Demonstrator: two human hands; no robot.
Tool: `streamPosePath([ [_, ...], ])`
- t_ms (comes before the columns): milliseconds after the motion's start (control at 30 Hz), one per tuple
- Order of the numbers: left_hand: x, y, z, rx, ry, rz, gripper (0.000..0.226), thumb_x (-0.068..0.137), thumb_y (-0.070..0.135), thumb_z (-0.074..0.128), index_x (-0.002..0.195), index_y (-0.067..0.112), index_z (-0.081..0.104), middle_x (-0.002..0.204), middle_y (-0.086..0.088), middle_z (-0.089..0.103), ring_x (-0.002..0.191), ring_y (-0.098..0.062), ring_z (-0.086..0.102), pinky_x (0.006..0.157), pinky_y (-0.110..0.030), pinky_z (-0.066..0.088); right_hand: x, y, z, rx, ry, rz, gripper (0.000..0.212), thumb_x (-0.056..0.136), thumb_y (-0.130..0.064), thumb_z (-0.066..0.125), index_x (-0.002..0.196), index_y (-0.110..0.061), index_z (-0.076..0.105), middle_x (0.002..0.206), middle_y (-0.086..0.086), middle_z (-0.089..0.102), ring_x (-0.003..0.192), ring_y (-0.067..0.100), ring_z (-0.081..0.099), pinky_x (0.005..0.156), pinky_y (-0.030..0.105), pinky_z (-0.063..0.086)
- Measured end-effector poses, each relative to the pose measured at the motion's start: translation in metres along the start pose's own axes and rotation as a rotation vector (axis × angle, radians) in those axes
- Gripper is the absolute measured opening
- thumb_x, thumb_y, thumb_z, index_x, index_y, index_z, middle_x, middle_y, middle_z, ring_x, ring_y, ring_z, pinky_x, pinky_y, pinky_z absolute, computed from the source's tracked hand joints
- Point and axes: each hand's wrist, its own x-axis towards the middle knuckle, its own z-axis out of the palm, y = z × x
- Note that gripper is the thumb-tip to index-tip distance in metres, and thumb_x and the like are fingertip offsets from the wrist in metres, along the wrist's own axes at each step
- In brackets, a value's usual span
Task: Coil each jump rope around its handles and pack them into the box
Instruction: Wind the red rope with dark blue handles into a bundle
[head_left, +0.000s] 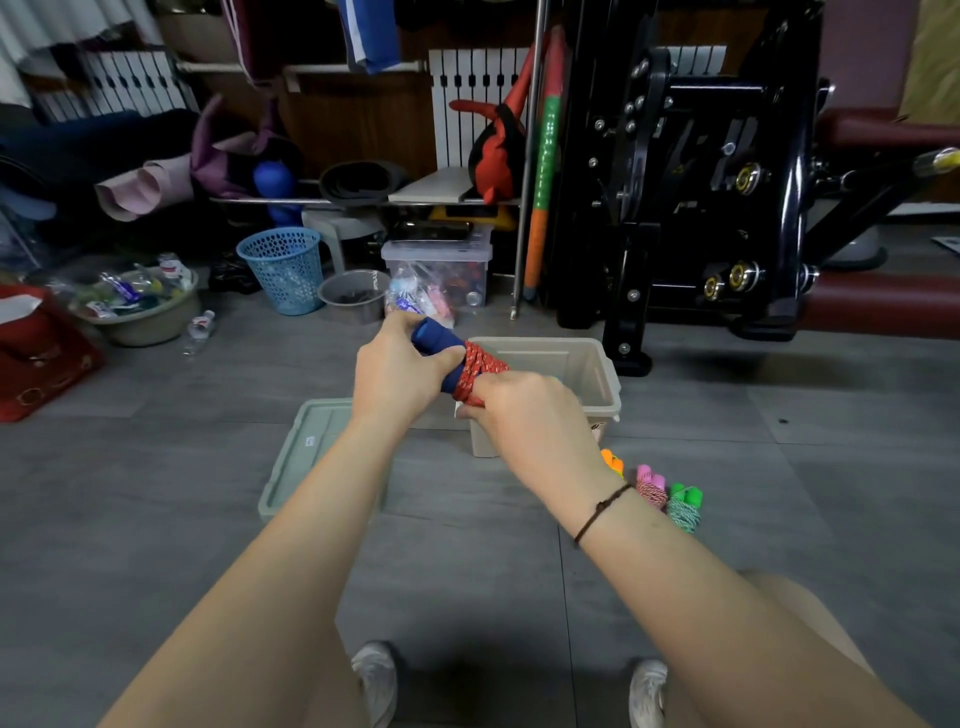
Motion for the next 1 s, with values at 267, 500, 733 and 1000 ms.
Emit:
streamPosePath([
  [267,-0.009,0.003,-0.002,-0.079,-0.422,0.230,0.025,0.088,0.029,0.065,0.112,0.033,0.063,0.094,0.019,0.067,0.091,0.000,0.060,0.073,-0.007,0.042,0.005,0.040,-0.021,0.421,0.081,0.104,0.013,0.081,-0.034,0.070,0.084,-0.022,0.073,0.095,-0.007,0.051,0.093,0.011,0.045,0.080,0.018,0.035],
  [500,-0.021,0.019,0.014,-0.381,-0.318,0.179,0.031,0.098,0.041,0.040,0.110,0.026,0.063,0.103,0.010,0.068,0.101,-0.007,0.061,0.089,-0.031,0.048,0.009,0.021,-0.011,0.672,0.213,0.234,0.010,0.092,-0.015,0.056,0.085,-0.011,0.061,0.117,-0.010,0.057,0.105,-0.001,0.050,0.088,0.003,0.034],
  [733,-0.027,0.029,0.016,-0.537,-0.479,0.164,0.027,0.090,0.023,0.061,0.116,0.021,0.055,0.108,0.005,0.063,0.094,-0.004,0.060,0.083,-0.021,0.048,0.014,0.031,-0.009,0.753,0.373,0.456,0.009,0.092,-0.020,0.056,0.086,-0.021,0.063,0.097,-0.001,0.066,0.088,0.007,0.060,0.080,0.026,0.048],
  [1000,-0.034,0.042,0.021,-0.350,-0.042,0.418,0.024,0.088,0.024,0.060,0.112,0.027,0.059,0.112,0.008,0.056,0.106,-0.004,0.056,0.091,-0.018,0.044,0.021,0.030,-0.022,0.848,0.529,0.437,0.004,0.085,-0.023,0.067,0.085,-0.023,0.070,0.083,-0.008,0.044,0.076,-0.003,0.047,0.071,0.011,0.041],
])
